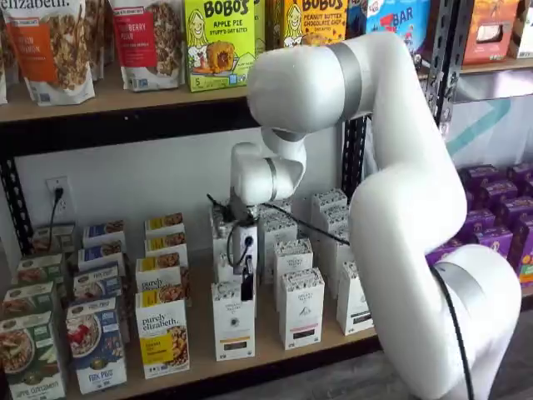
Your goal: Pick up the white box with a yellow strip in the middle, on the bottom shelf, the fourth box from the left
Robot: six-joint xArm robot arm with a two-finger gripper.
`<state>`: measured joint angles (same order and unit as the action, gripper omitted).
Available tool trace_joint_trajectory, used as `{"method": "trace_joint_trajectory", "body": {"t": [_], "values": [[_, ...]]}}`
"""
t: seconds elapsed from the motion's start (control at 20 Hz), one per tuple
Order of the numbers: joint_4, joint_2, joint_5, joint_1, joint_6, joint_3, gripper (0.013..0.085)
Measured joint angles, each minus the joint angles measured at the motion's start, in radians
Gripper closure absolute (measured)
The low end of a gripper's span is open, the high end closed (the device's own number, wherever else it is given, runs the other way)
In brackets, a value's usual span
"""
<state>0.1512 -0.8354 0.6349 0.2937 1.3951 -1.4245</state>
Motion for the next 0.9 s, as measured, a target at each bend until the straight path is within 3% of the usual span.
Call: {"method": "trace_joint_trajectory", "body": {"t": [0.15, 0.5, 0.9], "values": [[0.028, 0.018, -0.012, 0.002, 0.021, 0.018, 0.013], [0.016, 0.041, 0.007, 0.007, 0.004, 0.025, 0.013], [-0.006, -0.03, 0.007, 0.007, -0.013, -0.052, 0.013]]}}
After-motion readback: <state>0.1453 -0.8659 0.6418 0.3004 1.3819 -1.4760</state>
